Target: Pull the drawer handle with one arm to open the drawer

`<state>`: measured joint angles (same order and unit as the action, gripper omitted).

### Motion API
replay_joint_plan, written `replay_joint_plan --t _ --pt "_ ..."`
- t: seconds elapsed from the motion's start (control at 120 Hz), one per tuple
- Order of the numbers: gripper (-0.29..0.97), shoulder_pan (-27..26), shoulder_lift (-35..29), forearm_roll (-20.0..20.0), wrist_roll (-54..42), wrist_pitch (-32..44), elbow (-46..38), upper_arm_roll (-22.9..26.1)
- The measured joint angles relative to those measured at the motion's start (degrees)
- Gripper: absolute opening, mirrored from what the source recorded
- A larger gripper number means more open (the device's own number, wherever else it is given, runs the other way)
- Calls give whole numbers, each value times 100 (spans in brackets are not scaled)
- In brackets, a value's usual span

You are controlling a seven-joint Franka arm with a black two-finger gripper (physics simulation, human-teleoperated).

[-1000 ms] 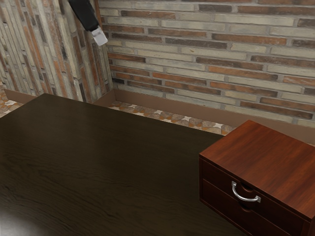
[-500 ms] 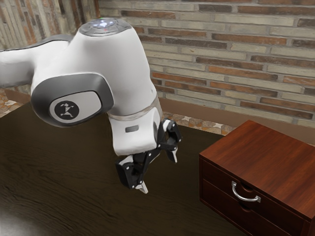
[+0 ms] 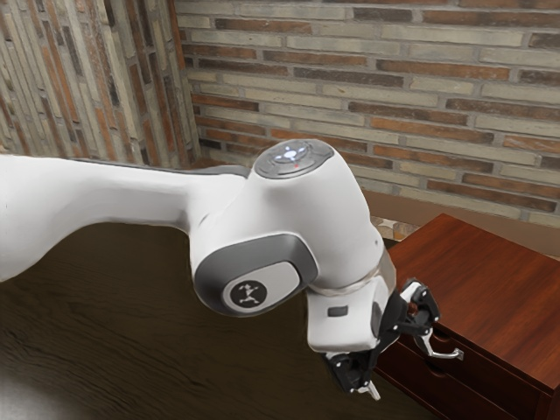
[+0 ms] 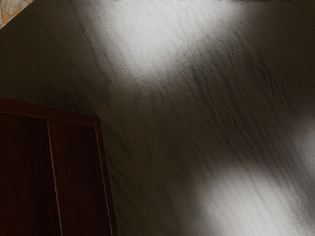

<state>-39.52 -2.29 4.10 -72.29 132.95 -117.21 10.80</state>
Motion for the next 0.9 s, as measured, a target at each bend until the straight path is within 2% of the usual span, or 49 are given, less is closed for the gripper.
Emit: replay_joint_plan --t 0.175,0.333,0.492,0.9 --pt "55 0 819 -12 -157 327 543 206" --pt "49 100 1132 -15 -251 481 732 11" --pt "45 124 1253 -38 -332 550 862 -206" --pt "35 150 1255 -223 -468 691 772 -402"
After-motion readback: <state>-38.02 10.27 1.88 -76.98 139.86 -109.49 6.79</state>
